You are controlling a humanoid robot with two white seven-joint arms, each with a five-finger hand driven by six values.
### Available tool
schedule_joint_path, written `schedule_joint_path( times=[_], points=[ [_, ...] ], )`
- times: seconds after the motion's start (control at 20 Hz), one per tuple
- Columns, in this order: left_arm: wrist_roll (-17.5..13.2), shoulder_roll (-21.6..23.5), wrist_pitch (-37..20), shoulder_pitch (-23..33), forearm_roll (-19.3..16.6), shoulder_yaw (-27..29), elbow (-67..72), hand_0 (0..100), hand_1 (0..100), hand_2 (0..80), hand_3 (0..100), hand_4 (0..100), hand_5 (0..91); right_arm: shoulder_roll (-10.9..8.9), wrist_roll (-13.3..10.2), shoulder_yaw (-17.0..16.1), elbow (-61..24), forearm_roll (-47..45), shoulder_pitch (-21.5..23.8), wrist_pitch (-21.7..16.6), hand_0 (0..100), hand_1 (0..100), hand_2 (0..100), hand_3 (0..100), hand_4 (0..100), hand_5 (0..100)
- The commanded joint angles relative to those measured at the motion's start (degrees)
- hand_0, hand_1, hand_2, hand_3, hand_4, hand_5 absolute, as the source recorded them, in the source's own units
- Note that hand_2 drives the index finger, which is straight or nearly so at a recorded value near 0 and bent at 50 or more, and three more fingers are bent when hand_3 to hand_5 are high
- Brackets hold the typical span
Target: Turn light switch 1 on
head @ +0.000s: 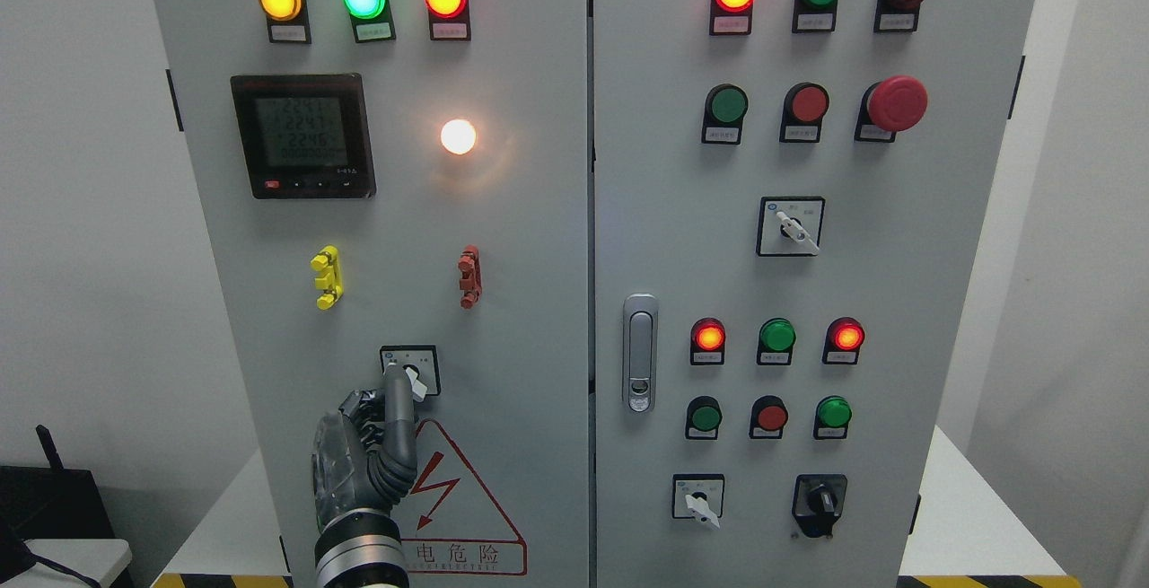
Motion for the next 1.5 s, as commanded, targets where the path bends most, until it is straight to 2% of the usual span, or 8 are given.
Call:
schedule_joint_path(
  times=[0.0, 0.5, 0.85, 1.0, 1.1, 1.15, 1.3, 1.45],
  points=[
    [0.01, 0.0, -0.37, 1.27, 0.01, -0.04, -2.31, 41, 16, 52.7, 69, 83, 85.2, 0.0, 0.04, 0.0, 0.0, -0.97, 0.0, 0.04, 12, 39, 0, 0, 0, 0],
    [-0.51, 0.08, -1.42, 6.98, -0.08, -0.21, -6.8, 41, 16, 54.0, 71, 85, 85.7, 0.0, 0.04, 0.0, 0.0, -1.05, 0.0, 0.04, 12, 39, 0, 0, 0, 0],
    [-9.03, 1.05, -25.12, 23.48, -0.08, 4.43, -6.62, 34, 14, 54.3, 75, 87, 83.6, 0.0, 0.04, 0.0, 0.0, -0.97, 0.0, 0.04, 12, 39, 0, 0, 0, 0],
    [-14.38, 2.02, -34.26, 30.61, 1.41, 10.84, -6.01, 31, 12, 50.8, 74, 84, 81.0, 0.0, 0.04, 0.0, 0.0, -0.97, 0.0, 0.04, 12, 39, 0, 0, 0, 0],
    [-18.16, 2.63, -39.45, 34.74, 3.87, 16.89, -3.82, 29, 11, 50.4, 74, 83, 65.7, 0.0, 0.04, 0.0, 0.0, -1.05, 0.0, 0.04, 12, 39, 0, 0, 0, 0],
    [-19.66, 2.89, -41.39, 36.41, 4.23, 20.58, -1.81, 29, 10, 49.5, 73, 82, 64.3, 0.0, 0.04, 0.0, 0.0, -1.05, 0.0, 0.04, 12, 39, 0, 0, 0, 0],
    [-25.02, 3.34, -49.29, 38.97, 5.46, 32.27, 8.02, 28, 5, 46.8, 70, 81, 61.3, 0.0, 0.04, 0.0, 0.0, -0.97, 0.0, 0.04, 12, 39, 0, 0, 0, 0],
    [-30.47, 3.51, -59.74, 40.29, 6.16, 42.21, 21.02, 28, 2, 37.0, 62, 74, 50.0, 0.0, 0.04, 0.0, 0.0, -1.05, 0.0, 0.04, 12, 39, 0, 0, 0, 0]
  ],
)
